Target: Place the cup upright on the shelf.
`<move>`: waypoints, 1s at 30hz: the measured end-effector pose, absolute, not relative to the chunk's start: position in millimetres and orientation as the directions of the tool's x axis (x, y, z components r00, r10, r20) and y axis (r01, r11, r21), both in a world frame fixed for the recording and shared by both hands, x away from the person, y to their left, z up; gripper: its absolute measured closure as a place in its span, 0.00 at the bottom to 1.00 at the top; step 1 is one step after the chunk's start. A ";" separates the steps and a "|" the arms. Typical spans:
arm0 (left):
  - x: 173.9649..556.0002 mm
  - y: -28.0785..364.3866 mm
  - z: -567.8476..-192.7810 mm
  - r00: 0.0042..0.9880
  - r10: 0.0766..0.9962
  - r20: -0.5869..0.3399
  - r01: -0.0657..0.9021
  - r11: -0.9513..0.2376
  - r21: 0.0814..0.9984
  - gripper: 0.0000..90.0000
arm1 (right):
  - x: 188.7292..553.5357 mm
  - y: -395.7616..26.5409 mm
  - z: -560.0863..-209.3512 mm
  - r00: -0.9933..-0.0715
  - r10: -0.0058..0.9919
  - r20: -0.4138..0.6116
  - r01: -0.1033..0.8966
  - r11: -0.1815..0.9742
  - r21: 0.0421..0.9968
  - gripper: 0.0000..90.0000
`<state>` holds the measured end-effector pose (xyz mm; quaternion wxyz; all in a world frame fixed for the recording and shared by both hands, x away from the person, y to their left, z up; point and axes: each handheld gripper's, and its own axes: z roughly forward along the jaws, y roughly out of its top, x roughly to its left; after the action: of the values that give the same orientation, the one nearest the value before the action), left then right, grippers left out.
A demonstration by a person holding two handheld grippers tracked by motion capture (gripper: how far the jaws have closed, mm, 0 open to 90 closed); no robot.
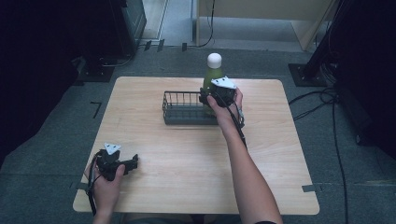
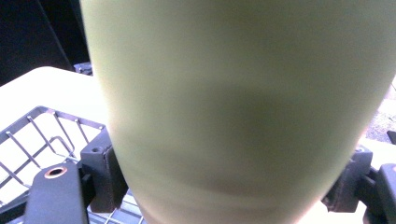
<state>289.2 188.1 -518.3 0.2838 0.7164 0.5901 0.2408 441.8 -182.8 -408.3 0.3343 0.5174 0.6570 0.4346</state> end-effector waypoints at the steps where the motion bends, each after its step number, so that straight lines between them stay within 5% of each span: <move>1: 289.2 188.1 -518.3 0.188 0.982 0.010 0.709 -0.142 0.691 0.02 | 442.1 -182.5 -408.2 -0.244 0.970 0.006 0.389 0.092 0.917 0.22; 30: 289.2 188.1 -518.3 0.188 0.982 0.010 0.709 -0.143 0.691 0.02 | 403.8 -205.8 -392.1 -0.312 0.941 0.128 0.409 0.011 0.913 0.06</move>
<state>289.2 188.1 -518.3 0.2837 0.7164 0.5901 0.2408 403.8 -205.8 -392.1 0.2787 0.5159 0.6542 0.4777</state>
